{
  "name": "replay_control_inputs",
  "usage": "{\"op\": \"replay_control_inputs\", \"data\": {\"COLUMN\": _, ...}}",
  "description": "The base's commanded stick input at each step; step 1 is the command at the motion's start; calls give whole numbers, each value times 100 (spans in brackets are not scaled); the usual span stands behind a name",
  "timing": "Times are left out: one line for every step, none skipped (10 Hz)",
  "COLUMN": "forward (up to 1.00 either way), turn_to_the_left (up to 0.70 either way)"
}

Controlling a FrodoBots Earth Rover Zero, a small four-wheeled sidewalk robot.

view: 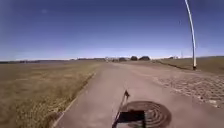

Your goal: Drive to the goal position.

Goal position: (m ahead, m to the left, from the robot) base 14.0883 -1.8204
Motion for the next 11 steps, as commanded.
{"op": "replay_control_inputs", "data": {"forward": 100, "turn_to_the_left": 0}}
{"op": "replay_control_inputs", "data": {"forward": 100, "turn_to_the_left": 0}}
{"op": "replay_control_inputs", "data": {"forward": 100, "turn_to_the_left": 0}}
{"op": "replay_control_inputs", "data": {"forward": 100, "turn_to_the_left": 0}}
{"op": "replay_control_inputs", "data": {"forward": 100, "turn_to_the_left": 0}}
{"op": "replay_control_inputs", "data": {"forward": 100, "turn_to_the_left": 0}}
{"op": "replay_control_inputs", "data": {"forward": 100, "turn_to_the_left": 0}}
{"op": "replay_control_inputs", "data": {"forward": 100, "turn_to_the_left": 0}}
{"op": "replay_control_inputs", "data": {"forward": 100, "turn_to_the_left": 0}}
{"op": "replay_control_inputs", "data": {"forward": 100, "turn_to_the_left": 0}}
{"op": "replay_control_inputs", "data": {"forward": 100, "turn_to_the_left": 0}}
